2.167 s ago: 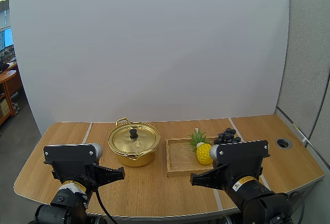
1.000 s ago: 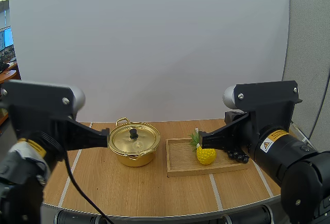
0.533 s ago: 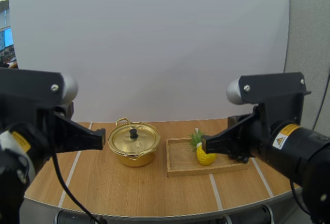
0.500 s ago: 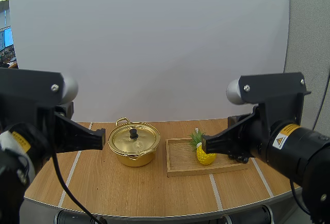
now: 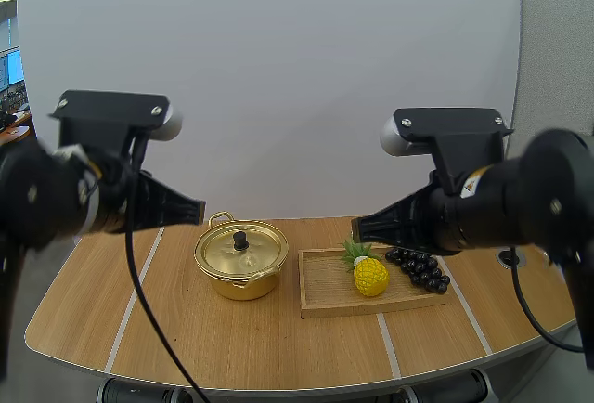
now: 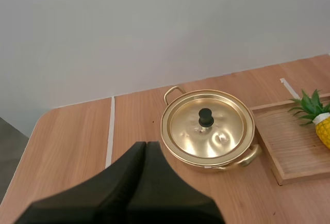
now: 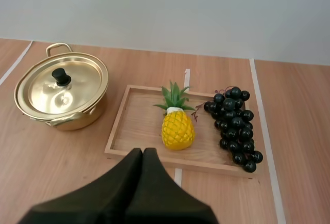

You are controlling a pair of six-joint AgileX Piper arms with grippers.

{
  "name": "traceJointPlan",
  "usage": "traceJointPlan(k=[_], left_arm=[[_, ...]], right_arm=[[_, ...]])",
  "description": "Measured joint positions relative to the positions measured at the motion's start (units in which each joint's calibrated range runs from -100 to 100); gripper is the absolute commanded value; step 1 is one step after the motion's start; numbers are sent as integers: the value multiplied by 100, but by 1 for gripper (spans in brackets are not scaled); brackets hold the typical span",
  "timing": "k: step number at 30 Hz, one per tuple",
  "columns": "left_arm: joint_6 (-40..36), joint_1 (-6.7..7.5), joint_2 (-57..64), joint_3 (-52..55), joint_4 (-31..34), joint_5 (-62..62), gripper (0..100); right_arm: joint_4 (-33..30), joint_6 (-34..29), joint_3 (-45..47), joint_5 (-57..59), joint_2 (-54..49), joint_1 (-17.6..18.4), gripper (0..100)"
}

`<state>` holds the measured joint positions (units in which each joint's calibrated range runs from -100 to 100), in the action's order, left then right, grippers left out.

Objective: Open the pot, put the grape inside, and close it

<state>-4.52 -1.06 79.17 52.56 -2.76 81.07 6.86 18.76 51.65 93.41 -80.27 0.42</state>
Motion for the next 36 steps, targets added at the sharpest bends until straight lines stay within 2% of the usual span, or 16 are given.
traceJointPlan(k=[5,8,14,20,24,26,28,29,31,33,36], left_arm=[[639,0,-2156,-699,0,-20,0],[798,0,-2733,-849,0,-112,0],[1021,0,-3539,-894,-22,-432,0],[1388,0,-4079,-894,-367,-750,0],[1473,0,-4316,-894,-558,-891,4],[1483,0,-4379,-894,-596,-936,15],[1494,0,-4432,-894,-620,-975,30],[1494,0,-4464,-894,-634,-975,40],[1519,0,-4489,-894,-644,-975,66],[1543,0,-4495,-894,-644,-975,99],[1646,0,-4495,-894,-644,-1011,100]], right_arm=[[0,0,-72,78,995,0,0],[0,0,-72,78,1340,0,0],[0,0,-72,89,1812,0,0],[0,0,-72,89,1975,0,0],[-96,-309,-72,89,1975,0,0],[-210,-487,-72,89,1975,0,0],[-387,-726,-72,89,1975,0,0],[-438,-809,-72,89,1975,0,0],[-477,-885,-72,89,1975,0,0],[-491,-916,-72,89,1975,0,0],[-511,-954,-72,89,1975,0,3]])
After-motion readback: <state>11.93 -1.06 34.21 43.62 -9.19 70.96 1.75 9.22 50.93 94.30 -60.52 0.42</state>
